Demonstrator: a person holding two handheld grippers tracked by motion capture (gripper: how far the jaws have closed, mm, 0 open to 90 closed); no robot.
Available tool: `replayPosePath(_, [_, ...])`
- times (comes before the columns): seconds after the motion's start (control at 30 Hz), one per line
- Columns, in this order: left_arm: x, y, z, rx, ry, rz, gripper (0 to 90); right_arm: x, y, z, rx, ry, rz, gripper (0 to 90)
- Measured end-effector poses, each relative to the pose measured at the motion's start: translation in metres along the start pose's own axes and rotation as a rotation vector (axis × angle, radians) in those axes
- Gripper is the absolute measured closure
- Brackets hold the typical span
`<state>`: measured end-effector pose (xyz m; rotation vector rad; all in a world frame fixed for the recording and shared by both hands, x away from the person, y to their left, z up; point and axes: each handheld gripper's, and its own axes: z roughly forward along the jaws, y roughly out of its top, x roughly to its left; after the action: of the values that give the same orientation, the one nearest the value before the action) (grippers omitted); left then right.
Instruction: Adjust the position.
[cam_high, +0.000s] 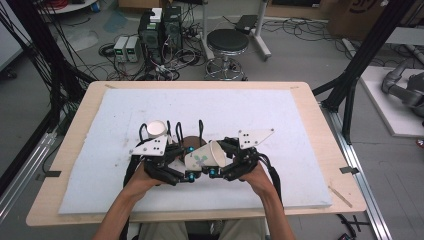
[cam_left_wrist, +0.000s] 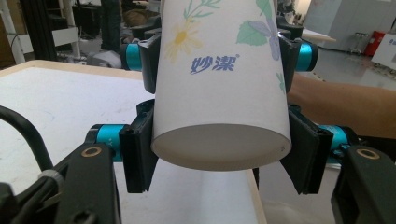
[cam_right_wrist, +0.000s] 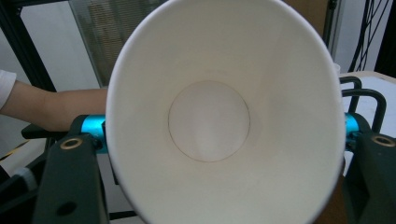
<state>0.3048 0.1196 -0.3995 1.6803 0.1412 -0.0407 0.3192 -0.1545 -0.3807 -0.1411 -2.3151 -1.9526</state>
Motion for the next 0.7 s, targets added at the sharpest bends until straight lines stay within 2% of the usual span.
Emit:
replayPosePath(0.13, [-0.0006,-0.0004,0.0012,0.022,0.003,0.002,34.9,0.0,-0.0001,0.0004,0.006,-0.005,-0.007,29.9])
replayPosePath(0.17, [-0.0017,-0.0003,0.0029,0.036,0.022,0.005,31.2,0.0002,-0.0002,0.0005,0.009,-0.004,-0.007,29.9])
replayPosePath(0.2, [-0.0025,-0.0002,0.0043,0.047,0.046,0.01,18.6,0.0005,-0.0001,0.0006,0.011,-0.004,-0.006,29.9])
replayPosePath(0.23, [-0.0038,0.0003,0.0057,0.07,0.082,0.011,11.7,0.0001,-0.0001,0.0004,0.009,-0.009,-0.007,29.9])
replayPosePath(0.3, [-0.0039,0.0003,0.0062,0.074,0.061,0.01,5.6,-0.0003,0.0002,-0.0008,0.008,-0.013,-0.004,29.9])
replayPosePath(0.37, [-0.0044,0.001,0.0059,0.08,0.078,0.016,5.5,-0.0002,0.0003,-0.0013,0.012,-0.016,-0.003,29.9])
replayPosePath(0.53, [-0.0049,0.001,0.0049,0.083,0.063,0.009,5.5,-0.0005,0.0006,-0.0029,0.018,-0.025,0.0,29.9])
replayPosePath(0.7, [-0.0076,0.0016,0.0011,0.109,0.096,0.007,5.5,-0.0012,0.0007,-0.0055,0.02,-0.037,0.005,29.9])
